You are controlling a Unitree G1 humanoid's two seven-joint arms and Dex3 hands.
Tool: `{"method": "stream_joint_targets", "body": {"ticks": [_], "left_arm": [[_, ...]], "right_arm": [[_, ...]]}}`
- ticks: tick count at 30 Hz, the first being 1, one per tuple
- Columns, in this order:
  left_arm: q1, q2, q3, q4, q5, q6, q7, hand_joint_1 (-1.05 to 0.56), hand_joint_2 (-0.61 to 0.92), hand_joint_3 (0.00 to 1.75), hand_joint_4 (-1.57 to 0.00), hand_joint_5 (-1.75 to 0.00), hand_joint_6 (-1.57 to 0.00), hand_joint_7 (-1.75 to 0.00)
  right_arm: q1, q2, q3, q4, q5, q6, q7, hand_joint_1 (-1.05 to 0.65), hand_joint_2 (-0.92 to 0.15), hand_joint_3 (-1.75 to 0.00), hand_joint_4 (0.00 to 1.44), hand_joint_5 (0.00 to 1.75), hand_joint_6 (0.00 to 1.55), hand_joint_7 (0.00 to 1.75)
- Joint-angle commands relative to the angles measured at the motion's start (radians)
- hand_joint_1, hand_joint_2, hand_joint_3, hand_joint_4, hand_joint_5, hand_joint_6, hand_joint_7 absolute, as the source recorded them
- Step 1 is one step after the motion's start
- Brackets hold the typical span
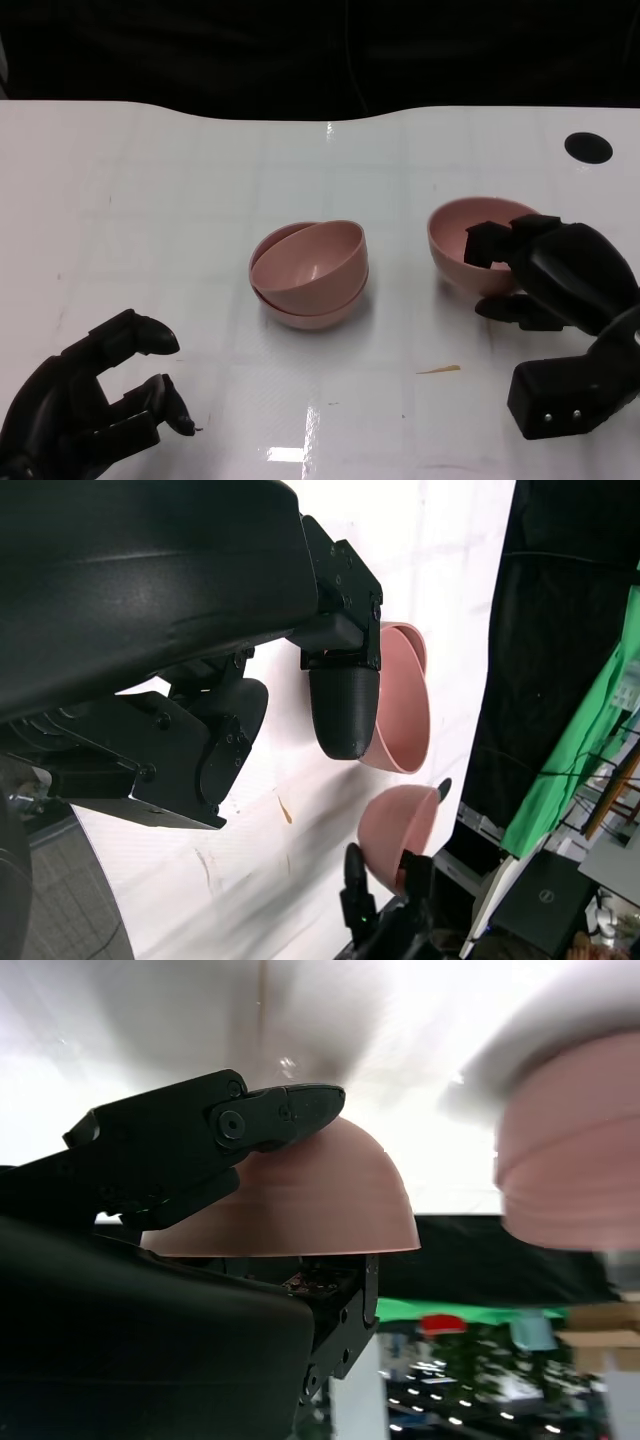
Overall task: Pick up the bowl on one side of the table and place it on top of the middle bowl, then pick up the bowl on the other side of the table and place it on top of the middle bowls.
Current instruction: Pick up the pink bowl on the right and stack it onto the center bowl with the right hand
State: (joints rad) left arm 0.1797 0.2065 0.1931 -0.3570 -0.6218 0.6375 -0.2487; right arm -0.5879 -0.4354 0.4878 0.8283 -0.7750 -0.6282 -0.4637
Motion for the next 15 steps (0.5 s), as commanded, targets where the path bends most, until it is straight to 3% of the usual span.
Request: {"method": "stream_joint_targets", "body": {"ticks": [1,9,15], "left_arm": [[0.004,0.008,0.000,-0.003,0.016,-0.008,0.000,0.18,0.92,1.28,-0.53,-1.75,-0.40,-1.75],[-0.003,0.007,-0.001,0.010,0.015,-0.016,-0.014,0.19,0.92,1.31,-0.55,-1.75,-0.41,-1.75],[-0.003,0.007,-0.007,0.012,0.030,-0.025,-0.015,0.19,0.92,1.31,-0.55,-1.75,-0.41,-1.75]], "right_arm": [[-0.030,-0.037,-0.042,-0.056,0.041,-0.025,0.040,-0.18,-0.92,-0.39,0.77,1.75,0.56,1.75],[-0.054,-0.051,-0.077,-0.170,0.033,-0.007,0.117,-0.23,-0.92,-0.27,0.77,1.75,0.51,1.75],[-0.068,-0.050,-0.085,-0.248,0.045,-0.007,0.186,-0.24,-0.92,-0.34,0.79,1.75,0.57,1.75]]}}
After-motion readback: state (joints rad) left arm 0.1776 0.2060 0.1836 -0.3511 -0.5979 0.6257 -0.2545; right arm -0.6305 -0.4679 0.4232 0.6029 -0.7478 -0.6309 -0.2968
